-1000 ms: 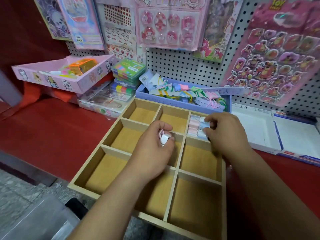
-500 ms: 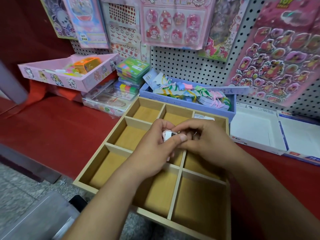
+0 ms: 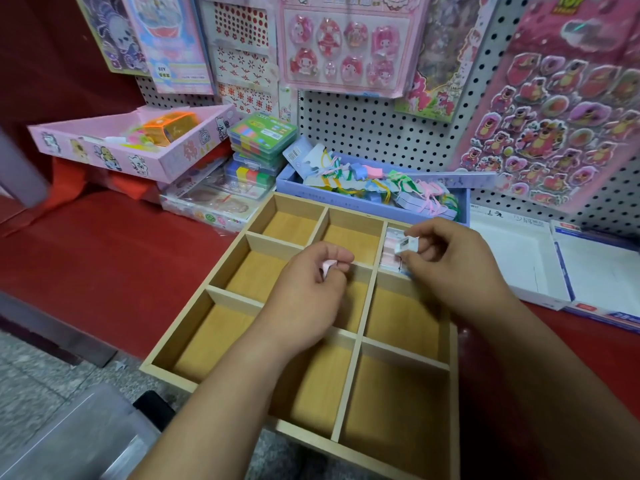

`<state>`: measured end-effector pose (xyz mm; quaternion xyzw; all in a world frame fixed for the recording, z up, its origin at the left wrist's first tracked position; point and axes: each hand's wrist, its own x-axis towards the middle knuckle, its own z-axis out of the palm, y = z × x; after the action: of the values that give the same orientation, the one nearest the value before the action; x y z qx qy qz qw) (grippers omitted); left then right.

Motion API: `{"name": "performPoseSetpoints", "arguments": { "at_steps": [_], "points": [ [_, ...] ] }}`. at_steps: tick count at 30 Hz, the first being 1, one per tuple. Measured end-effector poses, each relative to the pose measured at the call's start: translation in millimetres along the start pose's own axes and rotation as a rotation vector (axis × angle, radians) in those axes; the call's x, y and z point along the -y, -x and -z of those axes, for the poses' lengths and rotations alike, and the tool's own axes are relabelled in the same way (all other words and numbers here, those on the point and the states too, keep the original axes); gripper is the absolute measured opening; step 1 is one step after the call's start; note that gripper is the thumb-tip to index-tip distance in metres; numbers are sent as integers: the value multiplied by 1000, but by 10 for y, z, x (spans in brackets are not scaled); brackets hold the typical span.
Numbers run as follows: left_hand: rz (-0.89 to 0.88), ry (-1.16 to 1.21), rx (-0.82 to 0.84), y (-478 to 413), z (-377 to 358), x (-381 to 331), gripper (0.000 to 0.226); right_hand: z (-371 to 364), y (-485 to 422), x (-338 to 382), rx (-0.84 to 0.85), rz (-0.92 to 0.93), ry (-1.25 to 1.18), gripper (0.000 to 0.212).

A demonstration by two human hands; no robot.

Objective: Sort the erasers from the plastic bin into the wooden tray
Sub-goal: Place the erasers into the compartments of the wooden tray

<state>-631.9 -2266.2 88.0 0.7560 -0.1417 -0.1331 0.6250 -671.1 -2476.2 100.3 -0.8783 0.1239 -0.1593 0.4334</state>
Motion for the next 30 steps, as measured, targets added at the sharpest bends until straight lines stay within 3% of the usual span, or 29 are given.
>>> {"name": "performPoseSetpoints", "arguments": {
  "at_steps": [5, 12, 14, 17, 23, 26, 28, 30],
  "points": [
    [-37, -11, -6, -3, -38, -15, 19, -16, -40, 22, -52, -16, 101, 23],
    [-53, -29, -34, 1, -18, -37, 7, -90, -41, 87, 122, 62, 396, 37],
    [-45, -32, -31, 7, -13, -35, 7, -84, -52, 112, 99, 26, 373, 37],
    [-39, -20, -23, 12, -16, -34, 8, -79, -86, 143, 82, 0, 373, 16],
    [-45, -33, -54, 5, -37, -58, 17, -111, -96, 150, 136, 23, 408, 6],
    [-36, 5, -54, -4, -50, -48, 18, -101, -76, 130, 115, 42, 444, 13],
    [-30, 23, -43, -2, -54, -44, 15, -73, -40, 181, 48, 91, 365, 11],
    [-43, 32, -40, 0, -63, -49, 12, -51, -6, 276, 112, 95, 131, 9]
  ]
}}
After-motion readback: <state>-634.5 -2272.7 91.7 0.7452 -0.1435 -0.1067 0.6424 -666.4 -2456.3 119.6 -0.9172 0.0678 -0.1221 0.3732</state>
